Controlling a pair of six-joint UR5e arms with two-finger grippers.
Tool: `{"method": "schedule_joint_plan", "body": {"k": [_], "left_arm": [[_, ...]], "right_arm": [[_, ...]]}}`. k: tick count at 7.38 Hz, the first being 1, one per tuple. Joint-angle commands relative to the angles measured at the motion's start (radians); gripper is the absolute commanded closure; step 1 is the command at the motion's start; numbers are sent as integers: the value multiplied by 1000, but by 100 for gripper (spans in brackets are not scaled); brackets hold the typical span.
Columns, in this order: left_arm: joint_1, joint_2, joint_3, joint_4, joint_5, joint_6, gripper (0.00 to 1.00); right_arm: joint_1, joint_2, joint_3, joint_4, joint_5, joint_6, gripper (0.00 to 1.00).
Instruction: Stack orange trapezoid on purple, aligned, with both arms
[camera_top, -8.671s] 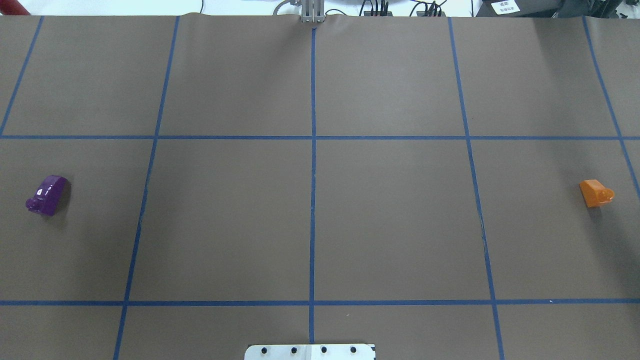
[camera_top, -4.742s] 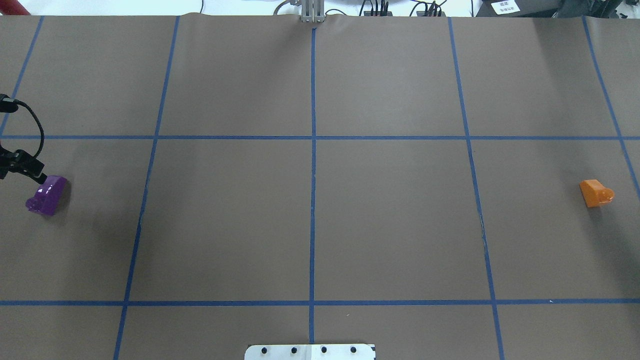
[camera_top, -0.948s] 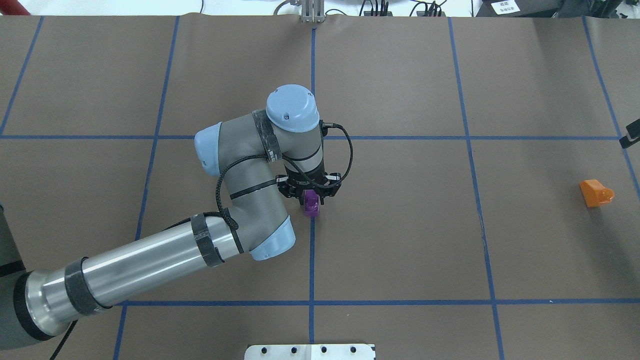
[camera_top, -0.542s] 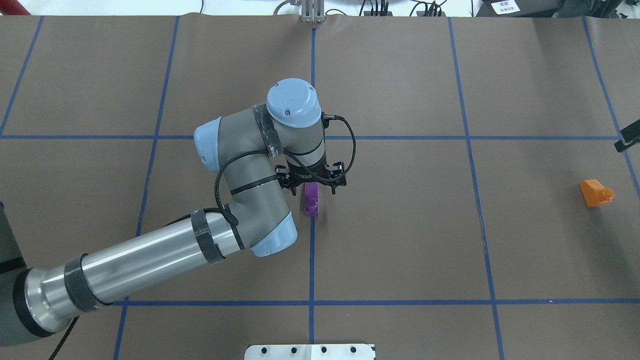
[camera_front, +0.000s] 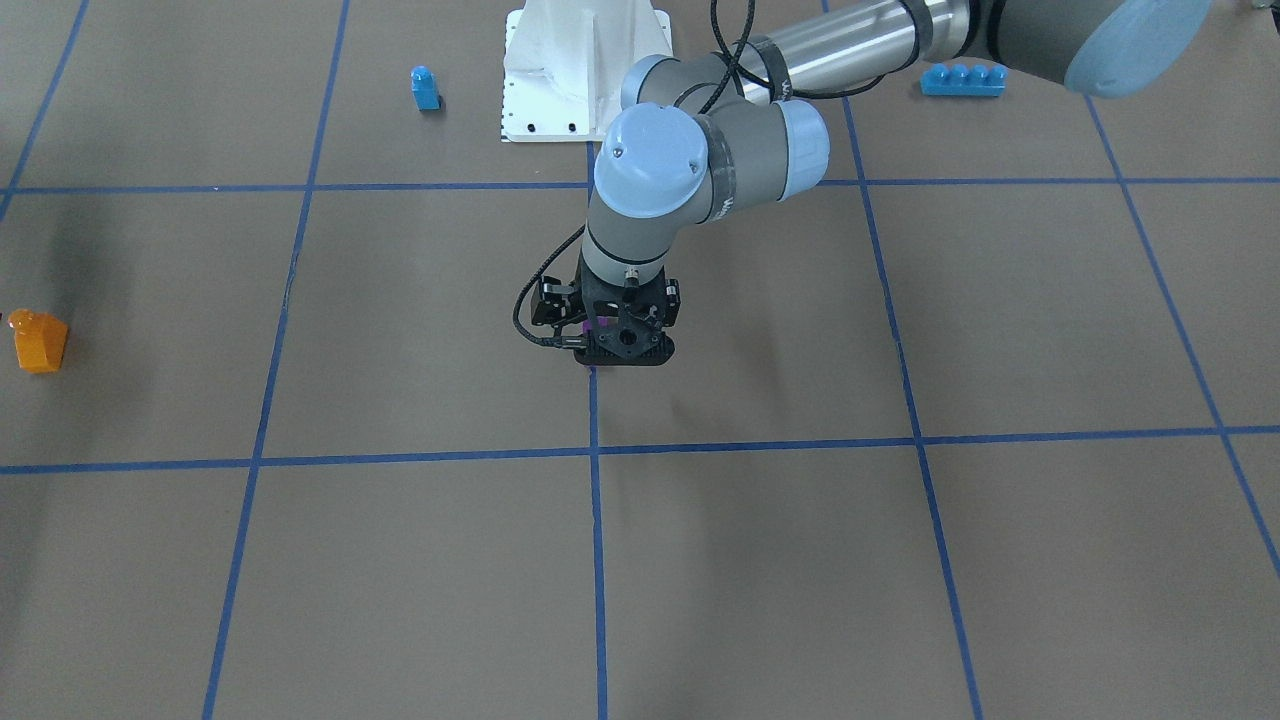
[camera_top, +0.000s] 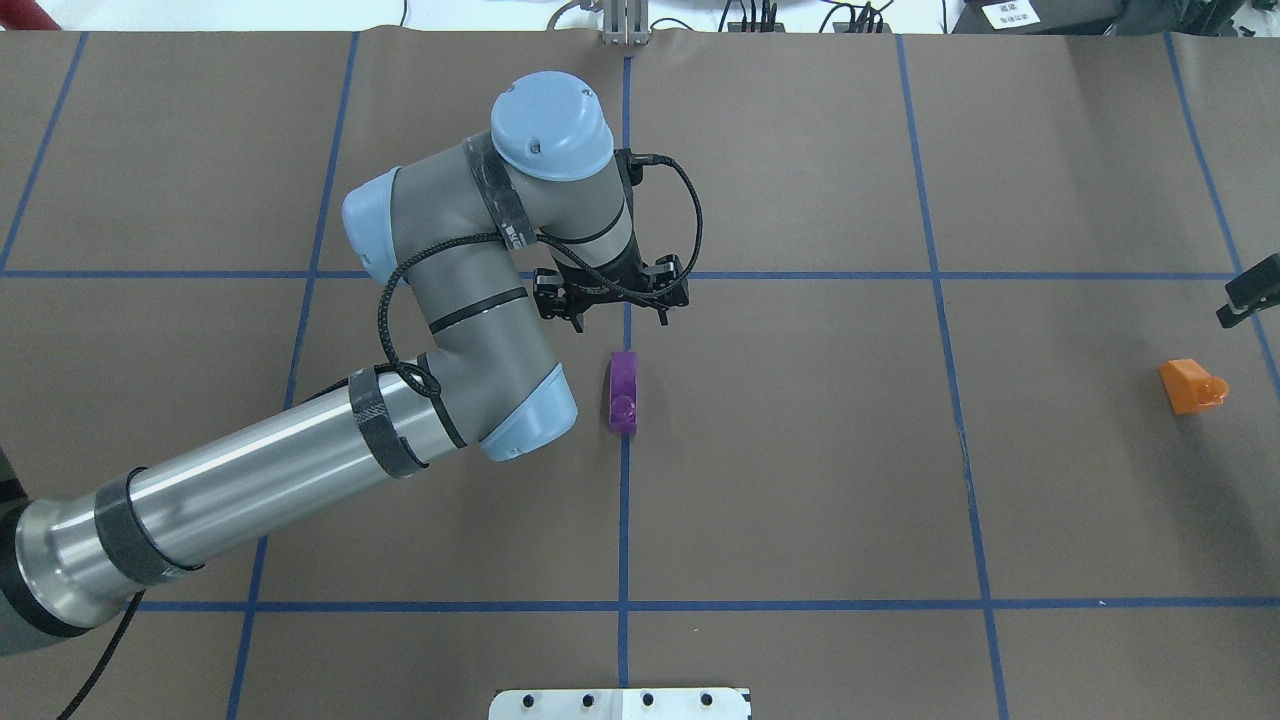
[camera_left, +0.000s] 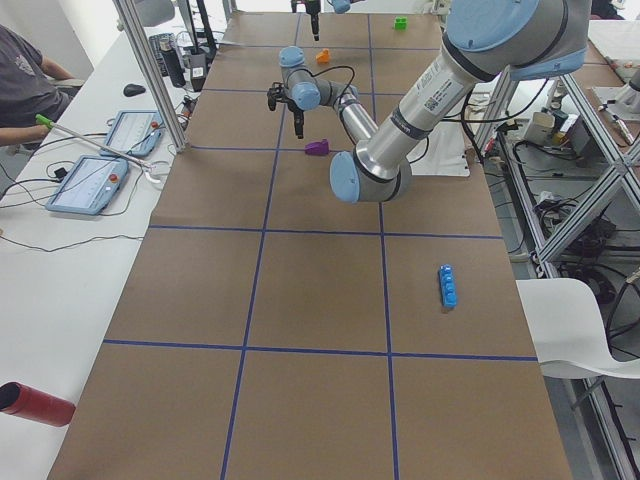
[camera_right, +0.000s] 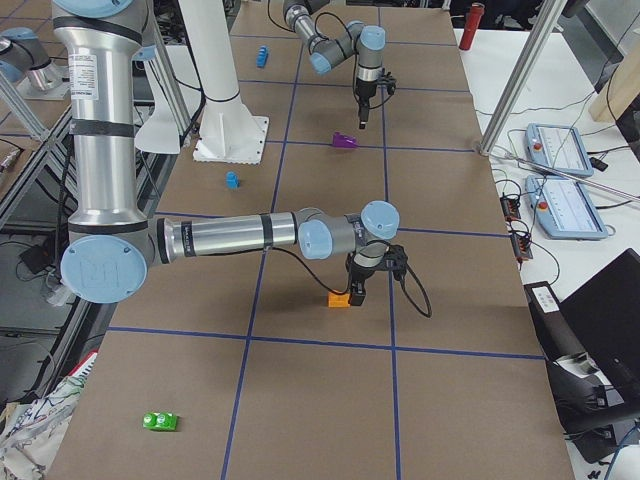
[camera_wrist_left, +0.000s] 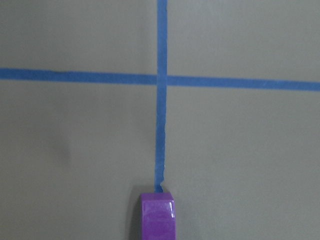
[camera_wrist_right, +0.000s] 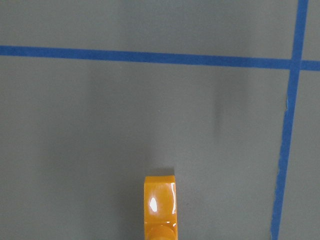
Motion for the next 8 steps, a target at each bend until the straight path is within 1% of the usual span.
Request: {"method": "schedule_joint_plan", "body": {"k": [1,6,7,8], "left_arm": [[-8,0,-2,1,0,0,0],[-6,2,-5,5,0,-1,0],[-8,2,-5,7,0,-1,0],[-8,4,-5,5,1,-1,0]], "right_arm": [[-64,-33,-37,148,-31,45,0],[-140,-19,-85,151,-35,36,1],[-148,-14,-93,150,-37,38,3],[-148,-14,-96,150,-37,36,13]]}}
